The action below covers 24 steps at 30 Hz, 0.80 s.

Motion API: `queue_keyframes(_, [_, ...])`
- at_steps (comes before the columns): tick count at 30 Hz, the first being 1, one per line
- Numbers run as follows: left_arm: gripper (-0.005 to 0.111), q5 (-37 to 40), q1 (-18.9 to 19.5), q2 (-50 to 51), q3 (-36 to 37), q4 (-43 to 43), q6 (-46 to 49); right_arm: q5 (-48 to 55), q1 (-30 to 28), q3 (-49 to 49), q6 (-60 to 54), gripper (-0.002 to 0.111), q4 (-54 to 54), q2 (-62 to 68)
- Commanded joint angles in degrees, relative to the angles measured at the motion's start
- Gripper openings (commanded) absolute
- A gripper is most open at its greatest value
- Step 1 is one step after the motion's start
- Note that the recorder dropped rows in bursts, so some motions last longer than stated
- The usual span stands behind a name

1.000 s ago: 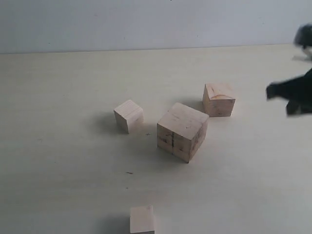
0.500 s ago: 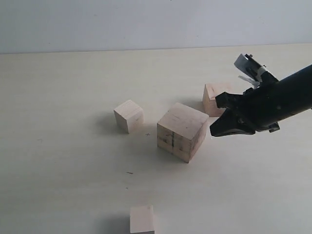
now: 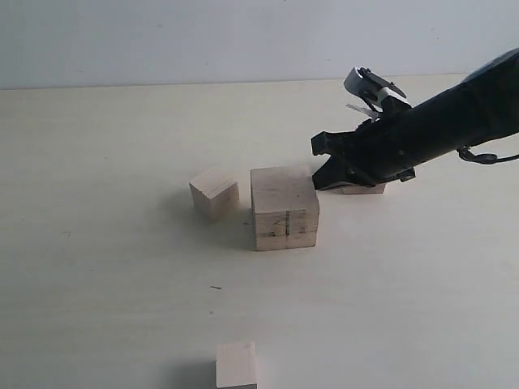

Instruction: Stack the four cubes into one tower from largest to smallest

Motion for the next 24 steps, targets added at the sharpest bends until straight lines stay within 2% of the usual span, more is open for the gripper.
queue_keyframes(1, [0.0,-0.02,-0.26,-0.35,-0.07,-0.39,0.11,-1.04,0.38,-0.87,0.01,0.0,0.14,0.04])
queue_keyframes(5, [0.0,-0.02,-0.26,-0.35,-0.07,-0.39,0.11,-6.52,0.38,-1.26,1.72,0.0,-0.11,-3.34])
queue_keyframes(10, [0.0,-0.02,-0.26,-0.35,-0.07,-0.39,0.11,0.05,1.89,-1.84,0.89,0.0,-1.87,-11.26])
queue_keyframes(13, [0.0,-0.02,-0.26,-0.35,-0.07,-0.39,0.11,3.85,6.13,-0.13,6.13,0.0,-9.64,-15.0])
queue_keyframes(16, [0.0,-0.02,-0.26,-0.35,-0.07,-0.39,0.11,3.87,12.77,3.86,10.53,0.0,-15.55,-15.71])
queue_keyframes(19, [0.0,-0.02,-0.26,-0.35,-0.07,-0.39,0.11,-0.27,18.66,7.79,10.95,0.0,-17.81,-14.55])
queue_keyframes(24, [0.0,-0.02,-0.26,-0.35,-0.07,-0.39,0.11,-9.85,22.49,8.84,15.27,0.0,-21.9,-11.46])
